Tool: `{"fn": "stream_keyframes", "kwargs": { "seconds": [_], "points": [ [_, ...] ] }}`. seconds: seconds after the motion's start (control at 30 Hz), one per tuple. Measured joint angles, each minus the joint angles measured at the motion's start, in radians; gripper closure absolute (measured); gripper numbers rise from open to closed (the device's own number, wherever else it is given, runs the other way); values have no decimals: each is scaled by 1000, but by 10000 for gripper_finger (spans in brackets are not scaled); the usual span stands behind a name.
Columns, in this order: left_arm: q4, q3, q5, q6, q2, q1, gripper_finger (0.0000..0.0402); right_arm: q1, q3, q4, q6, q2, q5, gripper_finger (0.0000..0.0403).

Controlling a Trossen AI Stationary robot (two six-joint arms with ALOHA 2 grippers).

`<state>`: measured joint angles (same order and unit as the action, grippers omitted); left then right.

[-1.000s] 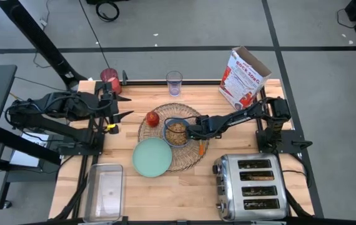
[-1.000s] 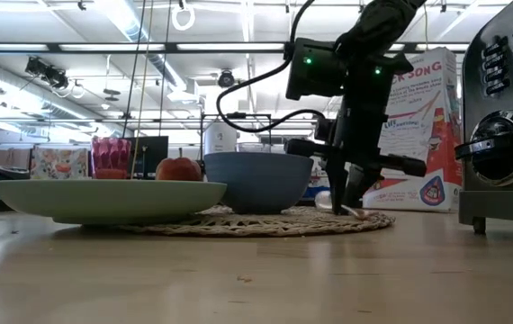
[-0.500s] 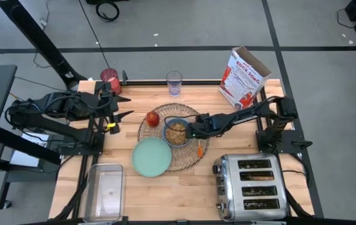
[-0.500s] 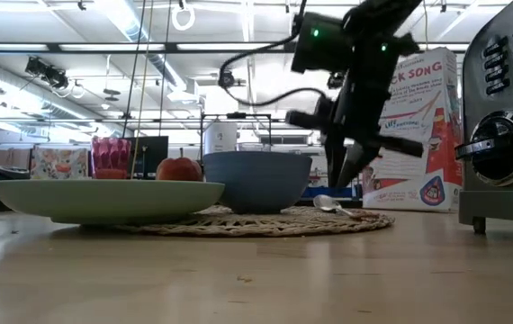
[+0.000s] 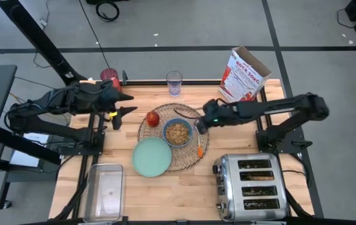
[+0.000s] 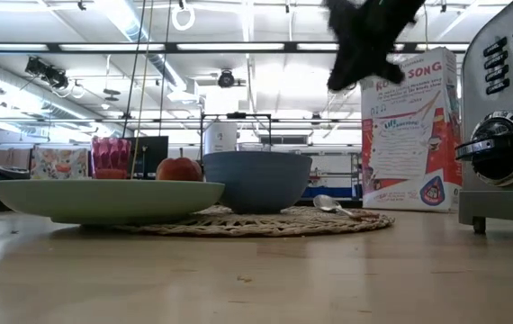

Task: Arrange a breakfast setting
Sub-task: Put the brown toasted bread on the green plate

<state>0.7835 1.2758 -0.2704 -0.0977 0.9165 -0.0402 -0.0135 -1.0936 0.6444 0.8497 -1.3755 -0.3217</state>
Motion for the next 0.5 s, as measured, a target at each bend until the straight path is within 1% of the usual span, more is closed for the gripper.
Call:
{"fn": "stream_keyframes", "kwargs": {
  "seconds": [0.07,0.13,0.23,0.33,0.43,0.5],
  "points": [
    [-1,0,66,9,0,-5,198,-47,-15,15,-180,66,110,356],
    [-1,0,114,9,0,-4,198,-116,-64,89,-230,108,191,362],
    [-1,0,164,4,0,2,198,-238,-188,298,-219,120,246,371],
    [-2,0,170,4,0,11,198,-359,-323,518,-162,101,276,375],
    [-13,0,171,4,0,11,198,-472,-429,717,-81,79,311,369],
    [-15,0,171,4,0,11,198,-549,-470,815,-14,65,337,357]
  ]
}}
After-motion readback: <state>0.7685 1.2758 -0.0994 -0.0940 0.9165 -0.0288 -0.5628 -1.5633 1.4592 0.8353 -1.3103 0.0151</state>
